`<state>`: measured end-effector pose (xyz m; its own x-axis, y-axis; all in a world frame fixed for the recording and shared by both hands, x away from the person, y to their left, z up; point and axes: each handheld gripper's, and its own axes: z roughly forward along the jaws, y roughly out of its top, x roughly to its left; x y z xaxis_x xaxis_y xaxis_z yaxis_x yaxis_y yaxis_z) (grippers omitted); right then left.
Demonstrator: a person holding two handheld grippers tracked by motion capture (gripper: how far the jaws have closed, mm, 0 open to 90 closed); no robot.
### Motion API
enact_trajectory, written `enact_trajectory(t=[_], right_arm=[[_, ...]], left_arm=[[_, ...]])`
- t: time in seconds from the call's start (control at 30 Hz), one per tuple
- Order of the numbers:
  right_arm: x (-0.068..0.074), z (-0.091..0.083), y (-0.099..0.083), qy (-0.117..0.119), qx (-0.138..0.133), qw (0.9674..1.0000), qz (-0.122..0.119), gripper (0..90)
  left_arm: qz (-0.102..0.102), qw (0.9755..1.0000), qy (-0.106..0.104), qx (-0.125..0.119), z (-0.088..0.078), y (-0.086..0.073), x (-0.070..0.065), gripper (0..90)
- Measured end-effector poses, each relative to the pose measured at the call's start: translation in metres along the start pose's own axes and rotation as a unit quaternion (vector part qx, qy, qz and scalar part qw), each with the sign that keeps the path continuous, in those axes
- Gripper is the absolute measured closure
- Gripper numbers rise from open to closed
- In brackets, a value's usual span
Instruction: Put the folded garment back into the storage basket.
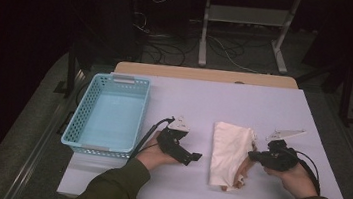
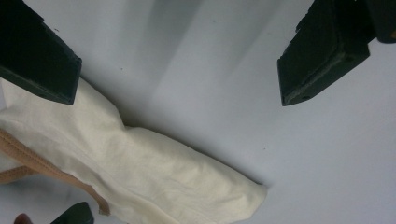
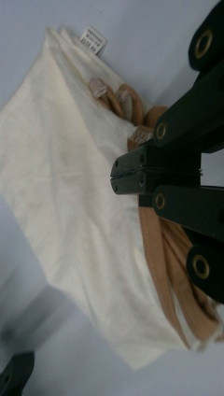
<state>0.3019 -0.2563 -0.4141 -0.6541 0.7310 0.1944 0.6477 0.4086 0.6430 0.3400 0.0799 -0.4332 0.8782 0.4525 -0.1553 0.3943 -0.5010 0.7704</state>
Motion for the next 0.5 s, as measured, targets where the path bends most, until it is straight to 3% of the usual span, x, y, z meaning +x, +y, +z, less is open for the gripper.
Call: enact_trajectory(t=[0.17, 0.5], right_arm=[[0.013, -0.004, 0.0, 0.025, -0.011, 0.9996, -0.008, 88.1], [0.04, 0.003, -0.004, 0.062, -0.001, 0.9977, -0.026, 88.2]], left_arm=[[-0.002, 1.0, 0.0, -0.002, 0.001, 0.0, 0.0, 0.0], [-0.003, 1.0, -0.002, 0.001, 0.003, -0.001, 0.0, 0.0]])
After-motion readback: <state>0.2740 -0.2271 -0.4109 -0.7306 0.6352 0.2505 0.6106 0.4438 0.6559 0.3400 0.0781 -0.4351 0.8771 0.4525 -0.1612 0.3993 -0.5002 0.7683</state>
